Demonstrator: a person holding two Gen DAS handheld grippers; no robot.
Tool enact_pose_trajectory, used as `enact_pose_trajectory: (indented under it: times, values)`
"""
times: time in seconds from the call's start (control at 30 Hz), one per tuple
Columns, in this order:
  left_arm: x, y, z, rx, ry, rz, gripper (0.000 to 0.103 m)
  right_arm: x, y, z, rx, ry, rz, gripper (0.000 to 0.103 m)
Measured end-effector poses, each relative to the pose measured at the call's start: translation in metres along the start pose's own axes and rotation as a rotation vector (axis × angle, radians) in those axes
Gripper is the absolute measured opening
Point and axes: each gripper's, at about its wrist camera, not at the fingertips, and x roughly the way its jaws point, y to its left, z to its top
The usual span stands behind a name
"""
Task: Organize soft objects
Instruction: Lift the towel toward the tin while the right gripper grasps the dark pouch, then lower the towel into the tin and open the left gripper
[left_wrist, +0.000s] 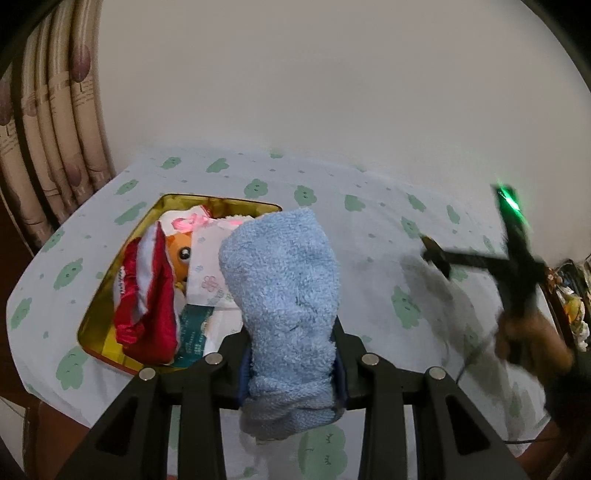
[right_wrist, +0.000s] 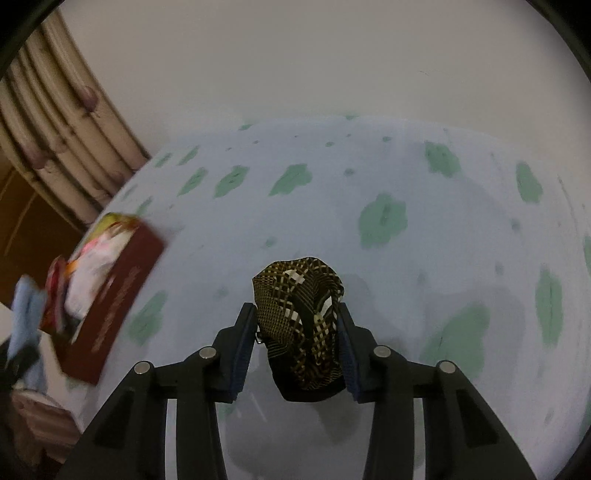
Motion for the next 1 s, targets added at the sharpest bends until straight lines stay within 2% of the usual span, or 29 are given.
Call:
enact_pose_trajectory:
  times: [0.17,0.33,0.53,0.67,1.0]
  values:
    - [-0.006,0.009,0.007,0.003,-0.025,0.035,0.034,-0.026,0.01,-0.046,0.052,-0.044,0.002,0.039]
    - [0.004,0.029,0.018,0.031,-0.031,0.018,0.034,-0.031,0.022,-0.063,0.032,-0.062,-0.003,0.039]
    - [0.037,0.046,0.027,0.109,-0.025,0.017,0.035,-0.035,0.016,-0.071,0.065,-0.083,0.001,0.039]
    - [0.057,0.059,0.028,0.094,0.018,0.006,0.035,-0.036,0.016,-0.072,0.069,-0.087,-0.003,0.039]
    - [0.072,0.067,0.017,0.076,0.034,0.016,0.035,-0.028,0.013,-0.073,0.083,-0.073,-0.023,0.039]
